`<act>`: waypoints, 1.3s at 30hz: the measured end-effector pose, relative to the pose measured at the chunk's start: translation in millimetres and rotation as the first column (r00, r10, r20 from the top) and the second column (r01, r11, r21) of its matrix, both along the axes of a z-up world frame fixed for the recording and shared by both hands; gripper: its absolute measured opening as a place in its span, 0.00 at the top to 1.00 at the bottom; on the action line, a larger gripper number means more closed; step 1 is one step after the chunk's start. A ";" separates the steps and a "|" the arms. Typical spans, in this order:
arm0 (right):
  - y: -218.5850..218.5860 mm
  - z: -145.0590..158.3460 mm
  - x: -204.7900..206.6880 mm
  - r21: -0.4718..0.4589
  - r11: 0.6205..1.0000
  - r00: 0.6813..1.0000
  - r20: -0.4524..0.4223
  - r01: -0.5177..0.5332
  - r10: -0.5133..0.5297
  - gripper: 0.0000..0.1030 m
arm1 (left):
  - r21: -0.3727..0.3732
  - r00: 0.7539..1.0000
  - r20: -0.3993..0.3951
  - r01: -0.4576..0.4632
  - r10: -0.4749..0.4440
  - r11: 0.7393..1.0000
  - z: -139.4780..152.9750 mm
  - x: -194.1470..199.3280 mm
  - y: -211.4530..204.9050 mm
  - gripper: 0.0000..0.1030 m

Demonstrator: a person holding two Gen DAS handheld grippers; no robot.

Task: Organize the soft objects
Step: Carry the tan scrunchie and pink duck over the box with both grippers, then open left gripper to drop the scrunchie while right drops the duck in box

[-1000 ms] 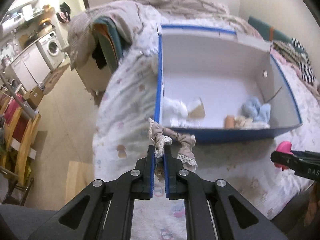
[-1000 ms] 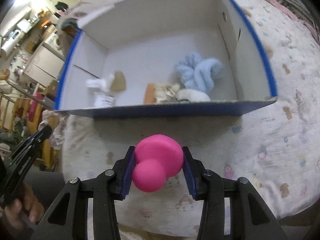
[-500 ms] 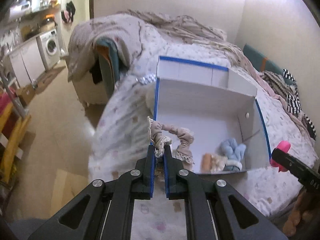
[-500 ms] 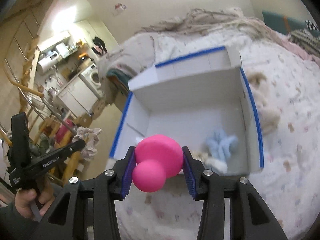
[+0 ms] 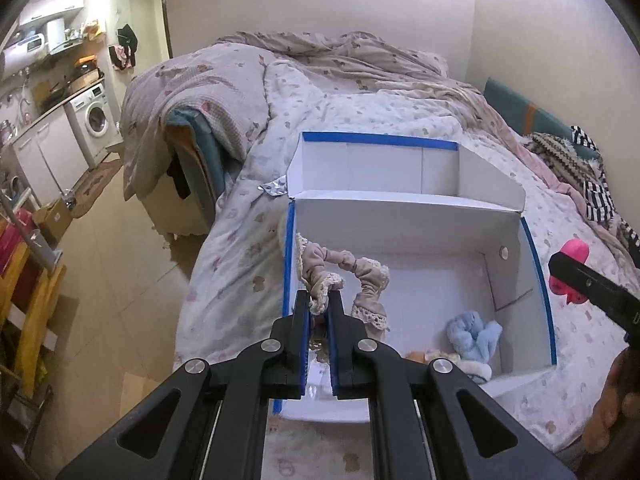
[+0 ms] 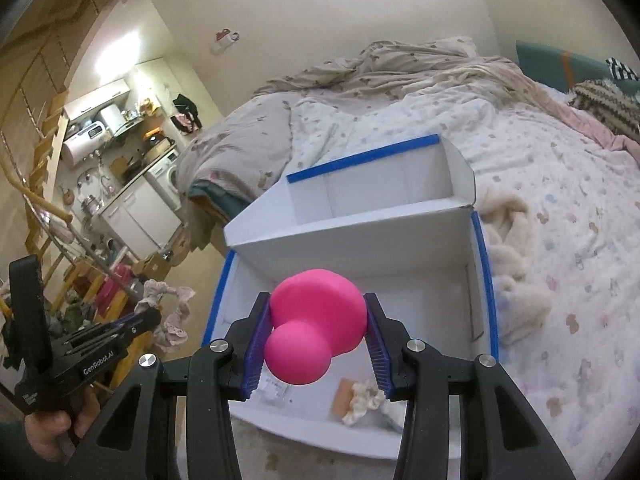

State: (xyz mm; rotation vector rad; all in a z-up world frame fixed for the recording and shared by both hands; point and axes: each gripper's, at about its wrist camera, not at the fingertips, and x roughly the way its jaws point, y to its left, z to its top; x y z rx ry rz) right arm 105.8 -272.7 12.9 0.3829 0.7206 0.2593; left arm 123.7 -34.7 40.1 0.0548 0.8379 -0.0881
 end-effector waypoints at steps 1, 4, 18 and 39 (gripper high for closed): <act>-0.4 -3.9 3.3 -0.002 1.000 1.000 -0.007 0.004 -0.004 0.54 | 0.003 1.000 -0.004 -0.002 0.002 1.000 -3.3 4.7 -2.3 0.93; -1.1 -20.8 10.4 -0.005 1.000 0.999 -0.038 0.011 -0.011 0.54 | 0.010 1.000 -0.029 0.002 -0.002 1.000 -17.6 19.7 -9.3 0.93; 19.1 -85.0 35.9 -0.167 0.985 0.967 -0.255 -0.038 -0.006 0.54 | -0.008 0.986 -0.166 -0.024 0.023 1.000 -93.5 57.0 -19.5 0.93; 30.8 -117.3 35.5 -0.167 0.980 0.919 -0.393 -0.111 0.037 0.54 | 0.046 0.983 -0.179 0.044 -0.036 0.998 -114.7 50.4 -36.0 0.92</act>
